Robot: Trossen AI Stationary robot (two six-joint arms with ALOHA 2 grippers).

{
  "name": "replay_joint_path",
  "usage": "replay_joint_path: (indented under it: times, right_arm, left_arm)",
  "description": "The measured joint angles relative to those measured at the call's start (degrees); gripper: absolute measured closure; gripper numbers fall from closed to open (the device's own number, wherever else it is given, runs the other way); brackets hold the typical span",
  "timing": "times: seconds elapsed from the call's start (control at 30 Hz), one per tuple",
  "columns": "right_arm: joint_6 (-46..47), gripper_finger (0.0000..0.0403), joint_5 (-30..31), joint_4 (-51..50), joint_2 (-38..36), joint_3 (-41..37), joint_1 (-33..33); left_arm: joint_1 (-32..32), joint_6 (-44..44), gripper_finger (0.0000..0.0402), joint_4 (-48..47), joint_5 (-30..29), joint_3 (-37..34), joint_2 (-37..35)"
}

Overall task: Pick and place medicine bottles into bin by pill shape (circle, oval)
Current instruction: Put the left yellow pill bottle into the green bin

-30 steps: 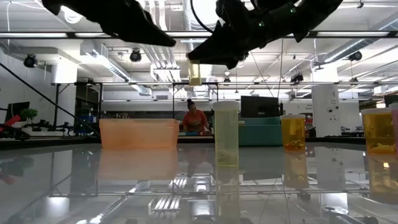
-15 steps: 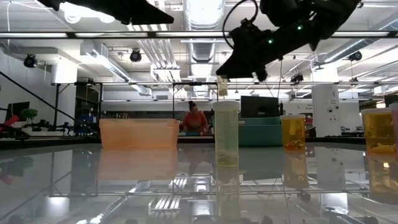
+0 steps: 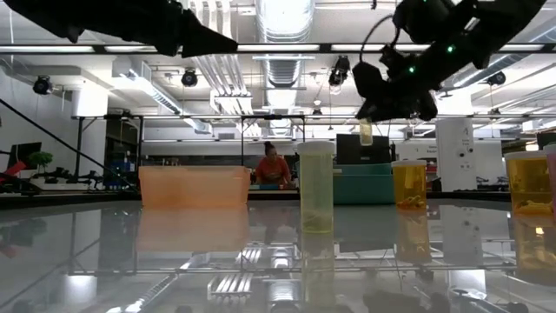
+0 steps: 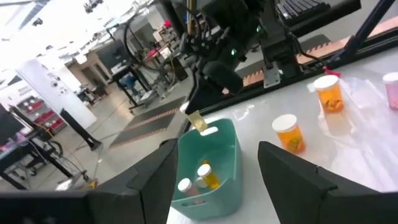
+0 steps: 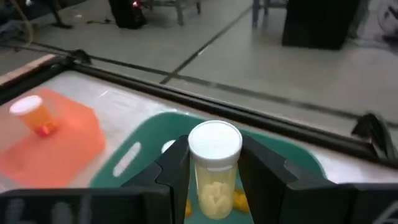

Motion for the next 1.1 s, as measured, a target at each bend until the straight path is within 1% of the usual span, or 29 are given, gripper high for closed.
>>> replay_joint_path:
  times: [0.2,0.3,0.57,0.83,1.1]
  right_arm:
    - [7.04,0.0287,0.06,-0.01,2.84,-2.83,-2.34]
    - [7.68,0.0289,0.07,0.44,5.28,-2.96,-2.88]
    - [7.71,0.0288,0.07,9.14,12.80,-3.00,-3.05]
    - [6.76,0.0286,0.00,8.91,16.98,-1.54,-3.03]
    - [5.44,0.0285,-0.05,8.98,17.81,0.26,-2.90]
  left_arm:
    - [0.15,3.82,0.0194,4.98,-1.73,-0.24,-0.15]
    - [0.17,5.53,0.0194,7.04,-2.33,-0.24,-0.72]
    - [0.17,6.35,0.0194,7.71,-2.55,-0.26,-1.60]
    - [0.17,6.61,0.0194,7.58,-2.55,-0.90,-1.95]
    - [0.26,6.90,0.0194,7.69,-2.55,-1.12,-2.03]
